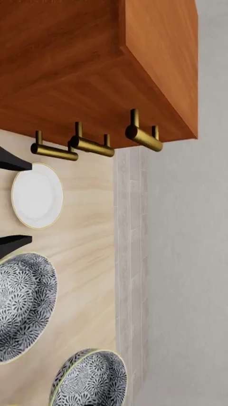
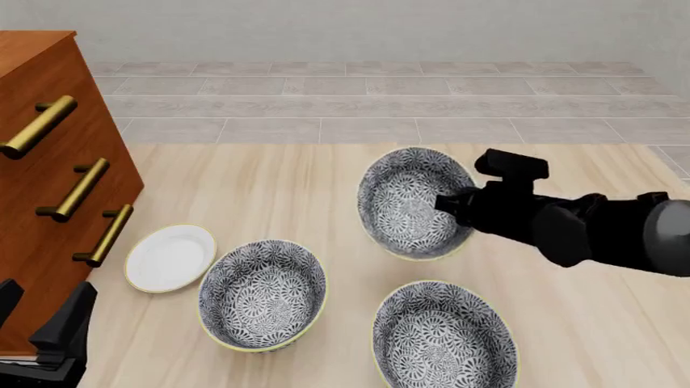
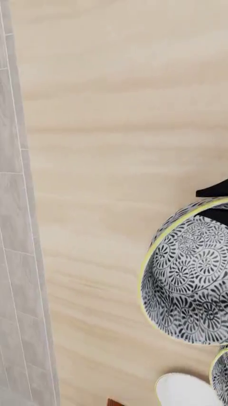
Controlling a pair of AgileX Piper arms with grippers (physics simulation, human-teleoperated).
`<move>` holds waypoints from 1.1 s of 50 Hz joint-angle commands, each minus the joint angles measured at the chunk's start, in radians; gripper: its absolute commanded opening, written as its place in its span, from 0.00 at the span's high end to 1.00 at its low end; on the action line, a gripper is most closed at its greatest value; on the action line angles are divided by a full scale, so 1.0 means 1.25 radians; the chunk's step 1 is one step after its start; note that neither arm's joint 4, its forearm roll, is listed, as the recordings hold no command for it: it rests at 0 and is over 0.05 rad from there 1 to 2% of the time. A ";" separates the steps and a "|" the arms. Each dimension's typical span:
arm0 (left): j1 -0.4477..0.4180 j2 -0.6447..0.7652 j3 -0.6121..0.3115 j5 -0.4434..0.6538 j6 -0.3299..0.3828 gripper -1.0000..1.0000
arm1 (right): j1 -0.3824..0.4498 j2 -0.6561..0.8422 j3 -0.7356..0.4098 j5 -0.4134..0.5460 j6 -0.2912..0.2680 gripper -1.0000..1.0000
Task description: Stack the bowl at the front on the bowl in the middle.
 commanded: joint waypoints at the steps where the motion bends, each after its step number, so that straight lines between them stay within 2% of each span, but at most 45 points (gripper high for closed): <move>1: -0.001 -0.003 0.000 0.002 0.003 0.00 | -0.007 -0.070 -0.001 0.026 -0.008 1.00; 7: -0.002 -0.005 0.000 -0.009 0.030 0.00 | 0.005 -0.079 0.003 0.028 -0.011 1.00; 11: -0.002 -0.005 0.000 -0.024 -0.005 0.00 | 0.018 -0.082 -0.006 0.036 -0.012 1.00; 17: 0.011 -0.005 0.000 -0.014 -0.006 0.00 | 0.043 -0.081 -0.016 0.042 -0.021 1.00; 24: 0.009 -0.005 0.000 -0.012 -0.007 0.00 | 0.107 -0.113 -0.018 0.061 -0.031 1.00; 30: 0.006 -0.005 0.000 -0.011 -0.007 0.00 | 0.128 -0.122 -0.041 0.082 -0.041 1.00; 32: 0.025 -0.005 0.000 -0.023 -0.013 0.00 | 0.144 -0.125 -0.050 0.089 -0.044 1.00; 39: 0.011 -0.005 0.000 -0.023 -0.012 0.00 | 0.195 -0.107 -0.097 0.111 -0.053 1.00; 55: 0.010 -0.005 0.000 -0.029 -0.018 0.00 | 0.299 -0.034 -0.231 0.156 -0.033 1.00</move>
